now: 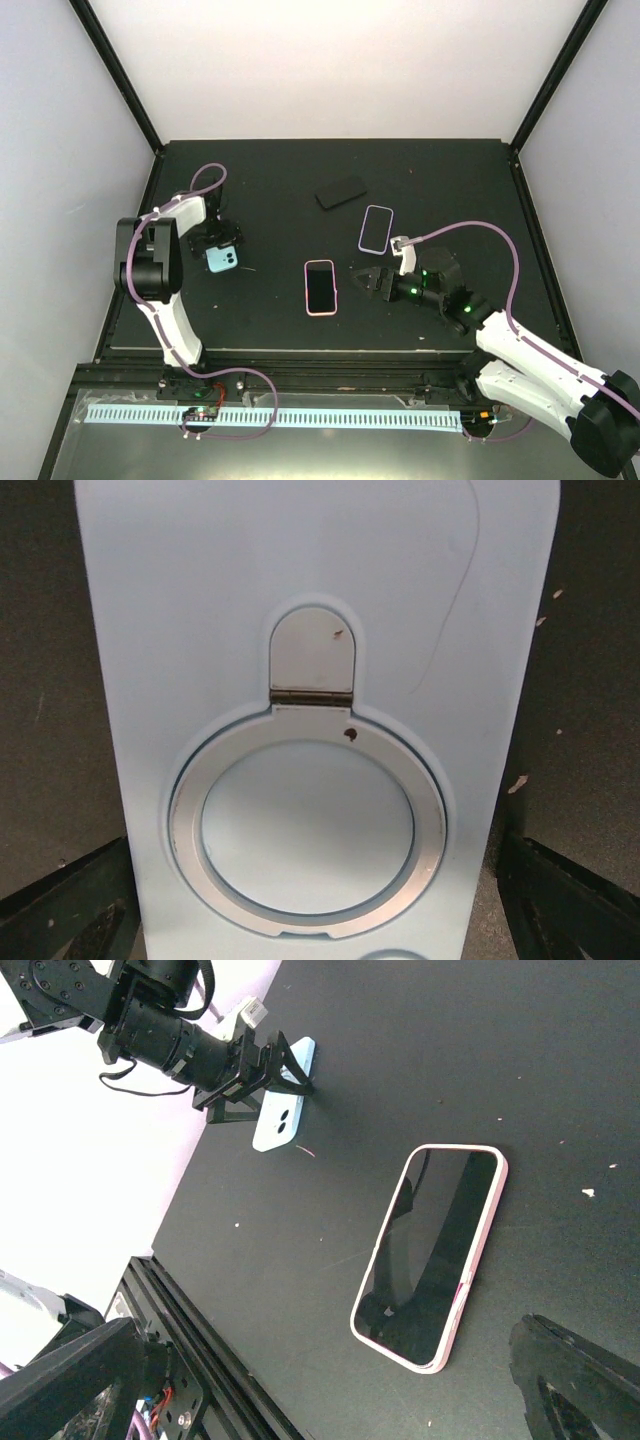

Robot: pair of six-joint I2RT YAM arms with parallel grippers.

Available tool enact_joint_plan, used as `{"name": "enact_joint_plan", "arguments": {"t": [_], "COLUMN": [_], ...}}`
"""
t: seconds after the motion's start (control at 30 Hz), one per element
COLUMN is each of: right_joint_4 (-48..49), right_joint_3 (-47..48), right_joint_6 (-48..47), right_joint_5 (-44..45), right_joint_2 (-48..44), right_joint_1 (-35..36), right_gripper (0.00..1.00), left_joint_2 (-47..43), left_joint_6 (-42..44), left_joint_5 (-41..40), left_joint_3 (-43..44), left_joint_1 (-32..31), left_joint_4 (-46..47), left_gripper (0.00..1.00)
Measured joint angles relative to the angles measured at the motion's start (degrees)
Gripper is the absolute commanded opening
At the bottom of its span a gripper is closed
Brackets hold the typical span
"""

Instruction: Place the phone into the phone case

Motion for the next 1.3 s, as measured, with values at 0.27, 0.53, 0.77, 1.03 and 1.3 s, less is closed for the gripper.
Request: {"name": "enact_joint_plan", "arguments": {"t": [0.27, 0.53, 0.77, 1.03, 1.3], "right_joint_4": [0.0, -0.7, 0.4, 4.6, 11.5], "right_joint_3": [0.0, 0.0, 0.0, 0.0, 0.3], "right_joint_6": [0.0, 1.7, 3.5, 6.1, 8.7], "right_joint_5": [0.0, -0.4, -2.9, -4.5, -6.2], "right_joint_2": [0.0, 3.4, 5.5, 9.0, 16.4], "right_joint_1": [0.0, 0.0, 0.0, 0.7, 3.3], "right_gripper": [1.00, 0.94, 0.87, 0.70, 0.60], "left_joint_2": [0.8, -1.4, -8.3, -16.7, -20.1], "left_joint_6": [0.5, 0.5, 0.4, -2.8, -10.1], "left_joint_5": [-1.4, -0.3, 7.6, 24.7, 39.4], "left_joint_3": [1.3, -1.5, -7.1, -15.7, -25.6], "left_joint_1": [-1.5, -3.5, -6.9, -10.4, -14.4], "left_joint_4": [-1.3, -0.9, -0.2, 8.7, 22.1], "left_gripper": [0.72, 0.65, 0.65, 0.65, 0.65]}}
